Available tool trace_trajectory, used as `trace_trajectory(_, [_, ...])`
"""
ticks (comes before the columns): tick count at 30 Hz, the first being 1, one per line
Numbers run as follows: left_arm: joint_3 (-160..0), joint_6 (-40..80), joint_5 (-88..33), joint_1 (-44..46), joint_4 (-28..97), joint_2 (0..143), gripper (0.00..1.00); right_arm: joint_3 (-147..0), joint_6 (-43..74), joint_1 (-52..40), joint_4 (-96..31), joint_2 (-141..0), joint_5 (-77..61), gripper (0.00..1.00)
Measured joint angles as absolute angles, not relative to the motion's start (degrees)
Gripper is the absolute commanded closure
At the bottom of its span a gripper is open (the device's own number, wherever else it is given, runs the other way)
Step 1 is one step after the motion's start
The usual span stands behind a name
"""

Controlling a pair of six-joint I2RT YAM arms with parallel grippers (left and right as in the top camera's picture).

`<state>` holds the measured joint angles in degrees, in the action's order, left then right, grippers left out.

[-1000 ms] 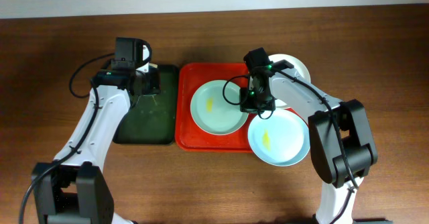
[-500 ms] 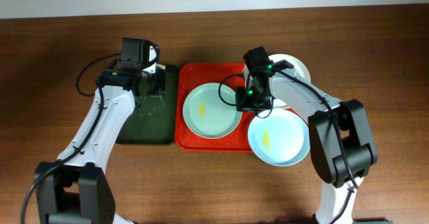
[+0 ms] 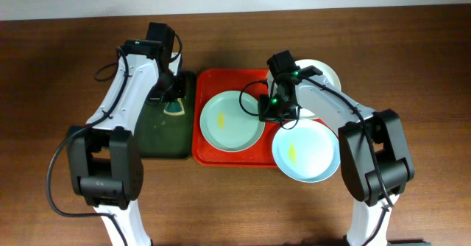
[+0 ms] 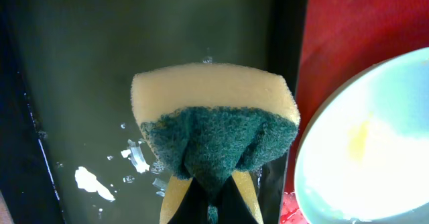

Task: Clean dirty plates on tray and stack at the side
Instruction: 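Carry the sponge with the left gripper over the pale green plate, then scrub the pale green plate with the sponge while the right gripper holds it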

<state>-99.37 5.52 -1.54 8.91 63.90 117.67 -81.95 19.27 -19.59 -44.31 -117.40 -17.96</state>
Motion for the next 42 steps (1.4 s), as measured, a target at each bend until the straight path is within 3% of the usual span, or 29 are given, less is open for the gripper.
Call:
trace_trajectory(14, [-99.66, 9.08, -4.54, 23.53, 63.64, 117.64, 1.0, -81.95, 19.25, -19.59, -44.31, -117.4, -17.93, 0.96])
trace_trajectory(30, [-100.2, 11.66, -4.62, 23.77, 60.82, 127.83, 1.0, -81.95, 19.27, -19.59, -44.31, -117.45, -17.87, 0.96])
trace_trajectory(32, [-100.79, 11.66, -5.32, 23.68, 60.95, 128.81, 1.0, -81.95, 19.4, -19.59, -44.31, -117.45, -17.85, 0.8])
trace_trajectory(33, [-100.97, 11.66, -5.63, 23.62, 61.01, 129.08, 1.0, -81.95, 18.94, -19.59, -44.34, -117.45, -17.65, 0.79])
trace_trajectory(34, [-101.12, 11.68, -5.78, 23.59, 61.06, 129.27, 1.0, -81.95, 18.9, -19.59, -44.25, -117.45, -17.65, 0.81])
trace_trajectory(36, [-101.16, 11.68, -5.89, 23.55, 61.08, 129.36, 1.0, -81.95, 18.28, -19.59, -44.07, -117.45, -17.67, 0.95])
trace_trajectory(42, [-101.16, 11.68, -6.02, 23.53, 61.06, 129.43, 1.0, -80.44, 17.52, -19.46, -41.52, -117.45, -17.23, 0.96])
